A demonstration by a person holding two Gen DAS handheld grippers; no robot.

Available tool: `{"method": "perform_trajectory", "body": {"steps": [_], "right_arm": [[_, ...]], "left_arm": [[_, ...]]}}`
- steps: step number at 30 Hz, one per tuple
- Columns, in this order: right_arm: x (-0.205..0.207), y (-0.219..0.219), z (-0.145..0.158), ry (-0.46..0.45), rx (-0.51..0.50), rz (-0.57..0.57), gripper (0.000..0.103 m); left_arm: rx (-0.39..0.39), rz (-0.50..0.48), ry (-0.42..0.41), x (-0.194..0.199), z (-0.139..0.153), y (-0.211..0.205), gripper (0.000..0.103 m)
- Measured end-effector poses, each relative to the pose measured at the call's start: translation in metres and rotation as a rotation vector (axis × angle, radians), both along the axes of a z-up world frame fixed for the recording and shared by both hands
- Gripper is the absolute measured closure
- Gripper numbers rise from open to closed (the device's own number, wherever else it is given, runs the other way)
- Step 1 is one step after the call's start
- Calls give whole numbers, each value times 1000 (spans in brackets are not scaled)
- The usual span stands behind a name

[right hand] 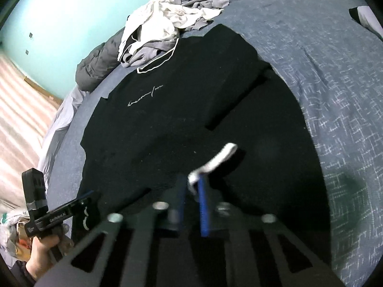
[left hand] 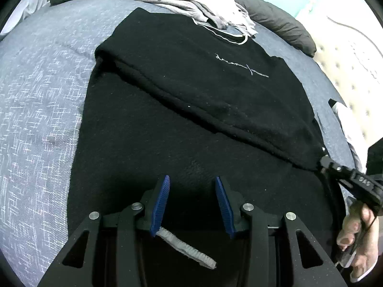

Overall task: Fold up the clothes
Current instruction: 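Grasp the folded cuff with the right tool and pull it into place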

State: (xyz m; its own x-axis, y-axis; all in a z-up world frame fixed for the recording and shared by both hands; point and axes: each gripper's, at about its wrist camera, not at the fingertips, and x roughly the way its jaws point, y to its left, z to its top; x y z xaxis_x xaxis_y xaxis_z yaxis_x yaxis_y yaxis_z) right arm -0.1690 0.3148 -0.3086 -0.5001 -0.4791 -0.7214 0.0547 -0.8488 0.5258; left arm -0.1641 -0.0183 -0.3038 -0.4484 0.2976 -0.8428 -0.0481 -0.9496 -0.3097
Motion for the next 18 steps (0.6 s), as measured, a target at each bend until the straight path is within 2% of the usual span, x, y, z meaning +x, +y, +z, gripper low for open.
{"method": "perform_trajectory", "body": {"steps": [6,11,14,18], "right_arm": [[17,8,37,56,-71,2,101],[42,11,66,96,-52,14,101],[53,12,57,80,-28,-4,101],[58,11,36,38,-37,-19,101]], "left_arm": [[28,16,-13,0,-1,-5,59],[28,58,-2,5,8,-23,59],[20,101,7,4,15,-41,59],[-48,137,32,-9,25,-64,59]]}}
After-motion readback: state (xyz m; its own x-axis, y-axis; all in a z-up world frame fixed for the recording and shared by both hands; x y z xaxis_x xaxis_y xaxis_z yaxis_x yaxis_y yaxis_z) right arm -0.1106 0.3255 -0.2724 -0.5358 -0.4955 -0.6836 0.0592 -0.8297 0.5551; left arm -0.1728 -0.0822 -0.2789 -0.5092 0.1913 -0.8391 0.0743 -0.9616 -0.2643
